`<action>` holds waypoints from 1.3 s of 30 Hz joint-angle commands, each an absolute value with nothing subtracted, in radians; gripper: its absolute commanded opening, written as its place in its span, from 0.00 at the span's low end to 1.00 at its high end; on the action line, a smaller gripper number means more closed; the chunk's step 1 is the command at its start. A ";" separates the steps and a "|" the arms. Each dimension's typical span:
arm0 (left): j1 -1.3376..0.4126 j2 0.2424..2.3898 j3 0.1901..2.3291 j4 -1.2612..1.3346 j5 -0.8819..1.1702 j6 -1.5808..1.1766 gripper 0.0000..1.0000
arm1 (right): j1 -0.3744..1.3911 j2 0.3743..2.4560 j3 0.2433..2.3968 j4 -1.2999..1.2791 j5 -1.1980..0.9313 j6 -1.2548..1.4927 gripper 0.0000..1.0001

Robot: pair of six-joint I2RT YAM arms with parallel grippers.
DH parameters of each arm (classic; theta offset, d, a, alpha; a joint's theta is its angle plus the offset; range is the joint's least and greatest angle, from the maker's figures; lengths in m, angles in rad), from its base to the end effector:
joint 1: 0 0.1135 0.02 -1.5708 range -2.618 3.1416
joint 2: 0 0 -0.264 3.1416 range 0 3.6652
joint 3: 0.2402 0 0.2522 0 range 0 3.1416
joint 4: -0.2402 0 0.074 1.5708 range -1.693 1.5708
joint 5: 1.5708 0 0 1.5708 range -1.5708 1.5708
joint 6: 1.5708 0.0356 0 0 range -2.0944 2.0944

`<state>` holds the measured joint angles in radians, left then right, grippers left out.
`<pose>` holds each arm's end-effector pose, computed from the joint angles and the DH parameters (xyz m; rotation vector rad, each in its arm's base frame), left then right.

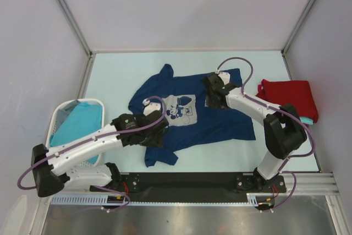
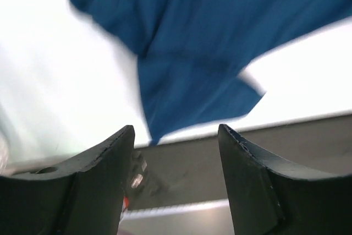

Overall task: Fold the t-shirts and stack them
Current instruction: Flatten out the tshirt

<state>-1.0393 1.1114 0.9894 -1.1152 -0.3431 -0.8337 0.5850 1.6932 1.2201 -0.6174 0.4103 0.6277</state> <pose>0.1059 -0.1565 0.2783 0.1965 2.6635 -0.0880 0.2971 0.1797 0.2227 0.1821 2.5158 -0.0792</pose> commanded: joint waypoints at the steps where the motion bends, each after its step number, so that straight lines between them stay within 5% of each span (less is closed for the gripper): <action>1: -0.901 1.224 1.057 -0.902 -0.399 -0.709 0.63 | 0.572 1.727 1.304 -0.597 0.456 0.589 0.59; 6: -0.674 1.461 1.176 -0.719 -0.270 -0.595 0.47 | 0.511 1.789 1.425 -0.617 0.437 0.565 0.48; 27: -0.400 2.205 1.876 -0.742 -0.199 -0.453 0.42 | 0.325 2.108 1.778 -0.655 0.345 0.506 0.43; 39: -0.325 2.404 2.223 -0.877 -0.181 -0.468 0.40 | 0.276 2.230 1.891 -0.676 0.296 0.517 0.41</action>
<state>-0.3550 2.3764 2.1296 -0.8200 -0.1959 -0.4694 0.3000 2.2002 1.8328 -0.6659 0.3149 0.5152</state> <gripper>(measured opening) 0.406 0.420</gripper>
